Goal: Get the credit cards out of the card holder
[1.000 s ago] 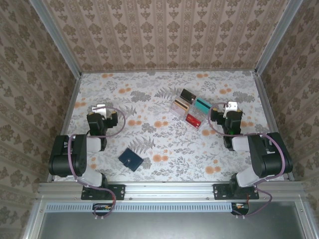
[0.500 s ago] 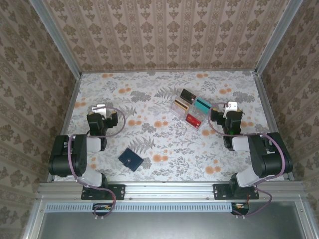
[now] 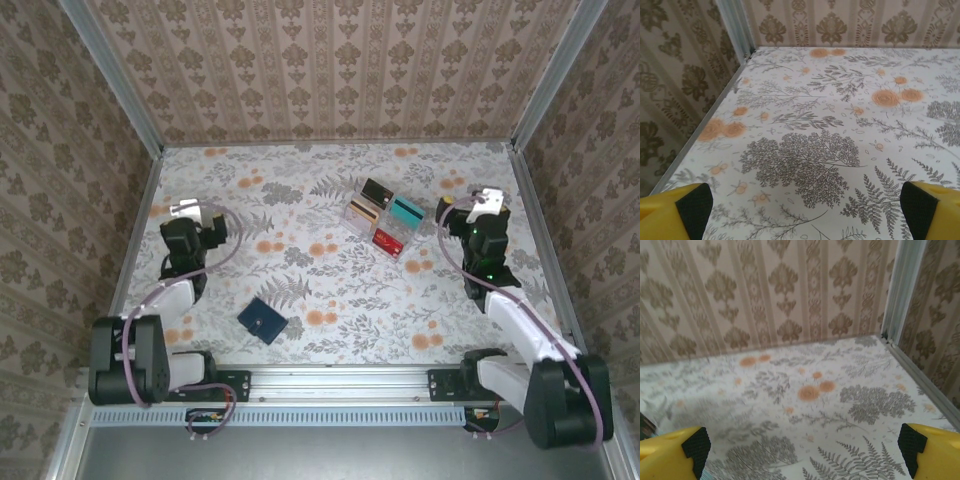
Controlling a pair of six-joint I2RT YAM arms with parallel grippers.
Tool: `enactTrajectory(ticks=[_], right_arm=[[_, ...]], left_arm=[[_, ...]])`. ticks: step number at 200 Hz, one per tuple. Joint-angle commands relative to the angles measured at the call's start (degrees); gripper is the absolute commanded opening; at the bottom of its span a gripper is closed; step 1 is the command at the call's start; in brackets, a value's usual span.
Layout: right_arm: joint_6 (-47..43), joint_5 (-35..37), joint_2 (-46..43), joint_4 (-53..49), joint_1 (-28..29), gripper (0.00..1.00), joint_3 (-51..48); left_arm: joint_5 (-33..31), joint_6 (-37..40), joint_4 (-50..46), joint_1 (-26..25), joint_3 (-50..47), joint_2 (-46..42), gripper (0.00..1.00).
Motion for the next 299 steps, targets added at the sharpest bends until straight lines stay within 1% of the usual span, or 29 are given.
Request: enactTrajectory(ticks=[1,15,23,47,61,75,88,105,121,131,140,156,162,170,187,227,254,262,266,285,299], right_arm=[[8.85,4.22,-5.33,-18.10,-0.20,1.00,5.21],[16.11,6.02,-6.92,-26.44,-0.20,1.00,9.37],[20.11,6.00,-7.18,-31.92,-0.36,1.00,12.15],[20.98,-2.13,-4.87,-40.06,-0.46,1.00,19.25],[20.93,-7.26,-2.08,-43.18,-0.29,1.00,23.04],[20.92,-11.82,0.92,-45.48,0.70,1.00,26.27],[20.88,-13.54,3.67,-46.01,3.63,1.00,28.25],[20.36,-13.03,7.56,-45.41,10.09,1.00,30.69],[20.04,-10.16,12.20,-46.20,16.70,1.00,34.00],[20.75,-8.67,15.26,-46.26,20.09,1.00,35.73],[22.16,-7.68,17.78,-45.89,22.28,1.00,36.73],[24.65,-8.77,21.52,-44.05,25.33,1.00,37.56],[25.40,-9.64,22.03,-43.21,26.38,1.00,37.73],[26.37,-10.97,24.85,-43.02,27.51,1.00,38.53],[27.62,-12.91,28.29,-44.16,29.36,1.00,40.83],[28.51,-11.72,32.43,-44.22,33.26,1.00,42.19],[29.27,-11.80,33.68,-44.60,33.90,1.00,42.13],[29.34,-11.77,33.82,-44.44,33.94,1.00,41.88],[29.37,-11.83,33.87,-44.34,33.99,1.00,41.84],[29.27,-11.62,34.00,-44.29,33.99,1.00,41.56],[29.18,-11.53,34.06,-44.25,33.95,1.00,41.47]], left_arm=[[-2.59,-8.71,-19.87,-0.05,5.93,-4.94,1.00],[-1.64,-15.10,-29.48,0.02,9.59,-6.88,1.00],[0.20,-16.90,-34.28,-0.04,11.59,-7.41,1.00],[3.18,-23.17,-47.21,0.03,16.26,-7.81,1.00],[6.69,-25.30,-53.69,0.06,18.33,-7.82,1.00],[10.56,-27.24,-58.05,0.05,19.04,-8.23,1.00],[13.95,-29.29,-61.06,-0.06,18.79,-8.64,1.00],[17.86,-32.37,-64.36,-0.40,17.97,-8.72,1.00],[20.23,-34.26,-65.89,-1.94,16.75,-8.78,1.00],[20.74,-35.68,-66.12,-3.55,15.61,-8.75,0.95],[20.97,-36.88,-66.73,-4.89,15.03,-8.24,0.94],[21.31,-39.04,-67.84,-7.75,14.43,-7.02,0.90],[20.65,-39.90,-68.89,-8.87,14.19,-6.78,0.89],[19.49,-41.35,-69.79,-10.44,13.50,-6.96,0.88],[17.62,-44.88,-70.01,-14.34,10.93,-8.22,0.88],[18.56,-50.55,-70.56,-19.69,6.56,-8.84,0.82],[18.63,-53.16,-70.16,-23.88,4.92,-7.97,0.74],[19.02,-53.81,-69.46,-23.97,4.38,-7.45,0.71],[19.17,-54.16,-69.00,-25.86,4.14,-7.15,0.70],[19.92,-55.20,-66.89,-27.26,3.61,-5.44,0.66],[20.70,-55.69,-64.38,-28.06,3.65,-3.85,0.61]])
